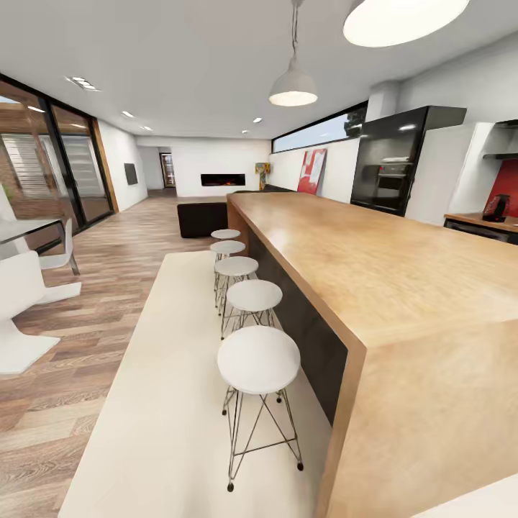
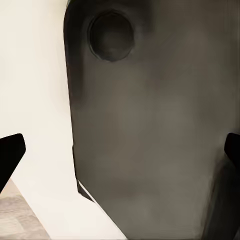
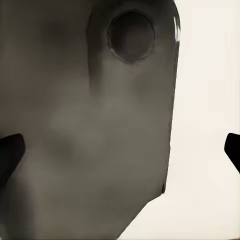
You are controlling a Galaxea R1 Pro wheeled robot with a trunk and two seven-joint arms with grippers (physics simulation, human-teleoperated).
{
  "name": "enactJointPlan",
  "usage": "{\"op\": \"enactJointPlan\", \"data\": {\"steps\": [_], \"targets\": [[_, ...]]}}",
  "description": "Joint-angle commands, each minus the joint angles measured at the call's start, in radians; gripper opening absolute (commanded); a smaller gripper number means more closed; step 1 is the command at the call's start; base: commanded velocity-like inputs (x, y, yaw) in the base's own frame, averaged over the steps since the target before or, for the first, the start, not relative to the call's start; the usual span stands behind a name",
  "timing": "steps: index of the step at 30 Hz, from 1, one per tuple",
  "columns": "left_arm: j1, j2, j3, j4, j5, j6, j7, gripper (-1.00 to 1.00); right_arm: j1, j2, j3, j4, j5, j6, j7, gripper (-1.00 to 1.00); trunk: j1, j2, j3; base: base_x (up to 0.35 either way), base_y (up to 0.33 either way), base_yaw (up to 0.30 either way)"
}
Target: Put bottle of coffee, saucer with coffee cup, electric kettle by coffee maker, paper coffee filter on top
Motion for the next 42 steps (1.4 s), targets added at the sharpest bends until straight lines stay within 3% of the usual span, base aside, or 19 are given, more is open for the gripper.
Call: {"op": "enactJointPlan", "data": {"steps": [1,6,18,26,33,34,42], "targets": [[-0.001,-0.006,-0.005,-0.006,-0.006,0.006,-0.006,1.0,0.006,0.006,0.006,0.003,0.006,-0.006,-0.006,1.0,0.0,0.0,0.0,0.0,0.0,0.0],[0.0,-0.026,-0.005,-0.008,-0.012,0.027,-0.022,1.0,0.034,0.034,0.018,0.0,0.034,-0.011,-0.022,1.0,0.0,0.0,0.0,0.0,0.0,0.0],[0.001,-0.006,-0.002,-0.009,-0.011,0.018,-0.02,1.0,0.102,0.101,0.012,-0.067,0.044,-0.001,0.045,1.0,0.0,0.0,0.0,0.0,0.0,0.0],[0.001,-0.005,0.001,-0.009,-0.011,0.017,-0.02,1.0,0.145,0.098,0.011,-0.111,0.042,-0.002,0.053,1.0,0.0,0.0,0.0,0.0,0.0,-0.028],[0.001,-0.005,0.002,-0.011,-0.009,0.017,-0.02,1.0,0.145,0.095,0.011,-0.151,0.042,-0.002,0.054,1.0,0.0,0.0,0.0,0.0,0.0,-0.238],[0.001,-0.005,0.002,-0.011,-0.009,0.017,-0.02,1.0,0.145,0.095,0.011,-0.255,0.041,-0.002,0.054,1.0,0.0,0.0,0.0,0.0,0.0,-0.273],[0.0,-0.005,0.002,-0.011,-0.01,0.017,-0.02,1.0,0.145,0.095,0.011,-0.276,0.041,-0.002,0.055,1.0,0.0,0.0,0.0,0.0,0.0,-0.277]]}}
